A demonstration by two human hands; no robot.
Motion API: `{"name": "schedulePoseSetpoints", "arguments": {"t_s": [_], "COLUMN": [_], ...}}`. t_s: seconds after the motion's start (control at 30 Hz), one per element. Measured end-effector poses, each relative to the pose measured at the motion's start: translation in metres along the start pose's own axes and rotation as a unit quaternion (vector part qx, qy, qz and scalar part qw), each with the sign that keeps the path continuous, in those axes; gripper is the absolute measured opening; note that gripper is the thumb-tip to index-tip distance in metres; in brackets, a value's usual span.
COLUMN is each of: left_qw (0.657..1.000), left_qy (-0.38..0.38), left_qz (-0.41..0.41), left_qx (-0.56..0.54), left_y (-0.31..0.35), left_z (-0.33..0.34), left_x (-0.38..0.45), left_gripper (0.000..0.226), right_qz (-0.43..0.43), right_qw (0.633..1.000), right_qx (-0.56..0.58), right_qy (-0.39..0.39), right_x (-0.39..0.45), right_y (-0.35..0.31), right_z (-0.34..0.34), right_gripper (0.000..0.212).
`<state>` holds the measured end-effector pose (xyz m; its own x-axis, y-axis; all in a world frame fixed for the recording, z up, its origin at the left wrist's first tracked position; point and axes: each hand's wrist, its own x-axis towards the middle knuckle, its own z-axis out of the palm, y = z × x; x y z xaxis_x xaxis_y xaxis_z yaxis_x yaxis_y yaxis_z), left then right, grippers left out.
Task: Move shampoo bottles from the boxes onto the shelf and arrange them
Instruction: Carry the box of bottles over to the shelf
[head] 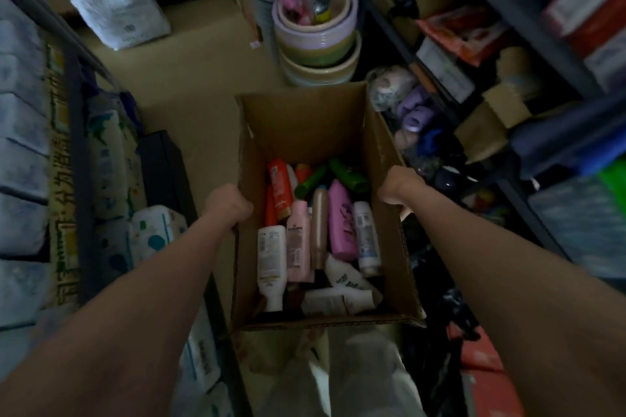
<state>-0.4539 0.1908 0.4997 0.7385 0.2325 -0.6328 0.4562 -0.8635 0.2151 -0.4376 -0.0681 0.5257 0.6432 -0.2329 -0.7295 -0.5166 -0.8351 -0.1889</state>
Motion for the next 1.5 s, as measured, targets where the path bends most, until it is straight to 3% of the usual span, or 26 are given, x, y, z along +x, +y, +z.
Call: {"name": "schedulePoseSetpoints", "arguments": {"t_s": [0.37, 0.7, 1.07, 1.33, 1.5], "left_qw": [0.996, 0.992, 0.991, 0.982, 0.978], "left_qy": [-0.056, -0.025, -0.066, -0.067, -0.054], "left_qz": [0.069, 0.107, 0.112, 0.176, 0.196], "left_qx": [0.025, 0.058, -0.036, 0.03, 0.054], "left_y": [0.008, 0.044, 0.062, 0.086, 0.107], "left_z": [0.111, 0.224, 0.355, 0.433, 0.484], "left_x": [-0.183, -0.343, -0.498, -0.605, -0.676], "left_gripper": [0.025, 0.021, 0.008, 0.029, 0.025], "right_qz": [0.106, 0.093, 0.111, 0.167, 0.165], "right_qw": [0.993, 0.991, 0.992, 0.981, 0.977], "right_qx": [0.057, 0.098, 0.047, 0.079, 0.134], "right_qy": [-0.012, 0.007, 0.048, 0.058, 0.029], "right_x": [-0.152, -0.248, -0.355, -0.437, -0.481], "right_y": [0.2, 0.404, 0.569, 0.698, 0.784], "right_z": [0.059, 0.098, 0.108, 0.15, 0.166], "right_gripper": [0.032, 0.038, 0.04, 0.03, 0.031]}}
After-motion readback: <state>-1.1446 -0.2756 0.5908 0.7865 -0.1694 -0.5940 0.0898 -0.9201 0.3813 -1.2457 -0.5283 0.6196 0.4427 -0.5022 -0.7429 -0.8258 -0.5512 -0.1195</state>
